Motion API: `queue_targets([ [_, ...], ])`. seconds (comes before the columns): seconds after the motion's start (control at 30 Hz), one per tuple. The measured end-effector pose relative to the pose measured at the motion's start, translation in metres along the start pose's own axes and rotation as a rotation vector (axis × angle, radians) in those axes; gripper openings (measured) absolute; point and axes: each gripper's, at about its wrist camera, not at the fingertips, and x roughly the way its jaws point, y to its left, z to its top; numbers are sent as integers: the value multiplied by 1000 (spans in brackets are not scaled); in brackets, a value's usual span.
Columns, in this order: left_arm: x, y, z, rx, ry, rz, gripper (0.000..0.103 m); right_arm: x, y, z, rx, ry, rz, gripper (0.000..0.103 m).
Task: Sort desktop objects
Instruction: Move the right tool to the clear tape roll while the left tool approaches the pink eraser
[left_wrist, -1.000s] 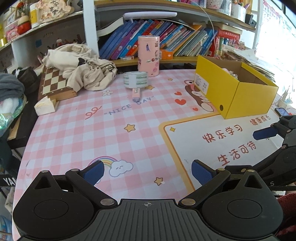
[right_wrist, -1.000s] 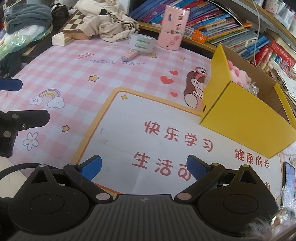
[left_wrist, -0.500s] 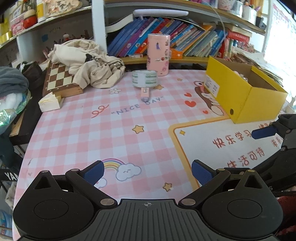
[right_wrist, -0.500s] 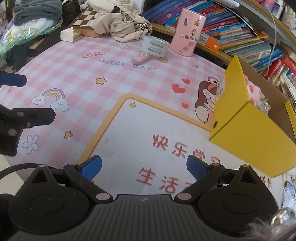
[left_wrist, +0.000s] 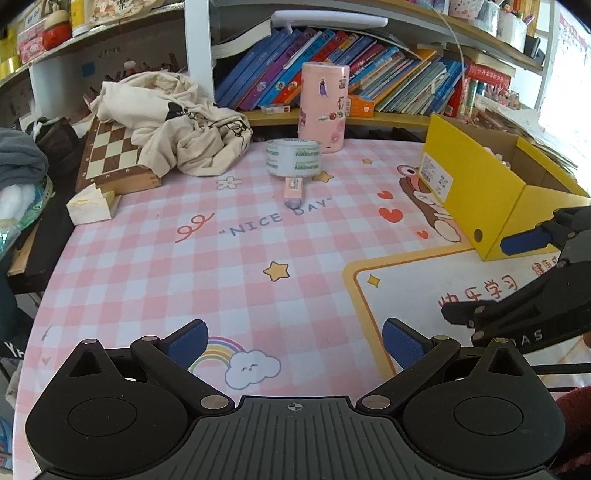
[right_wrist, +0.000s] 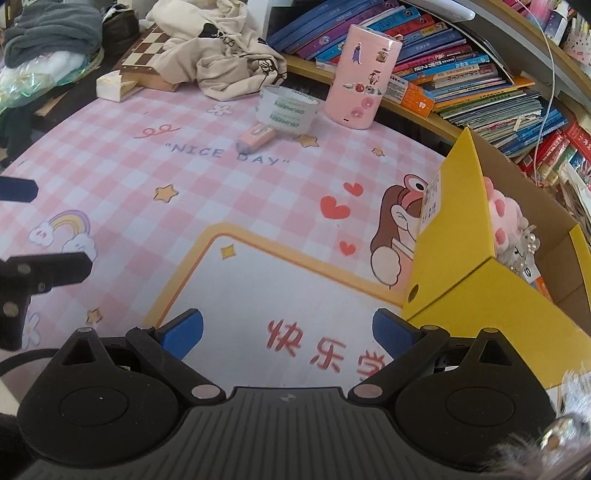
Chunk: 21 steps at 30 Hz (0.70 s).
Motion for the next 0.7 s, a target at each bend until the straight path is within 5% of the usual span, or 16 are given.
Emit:
queue_targets([
  [0.4, 17, -5, 6, -21, -101, -83, 102, 23, -15, 33, 28, -30, 17, 99],
  [0.7, 44, -3, 18, -46, -28, -51, 102, 47, -28, 62, 76, -34, 27, 99],
])
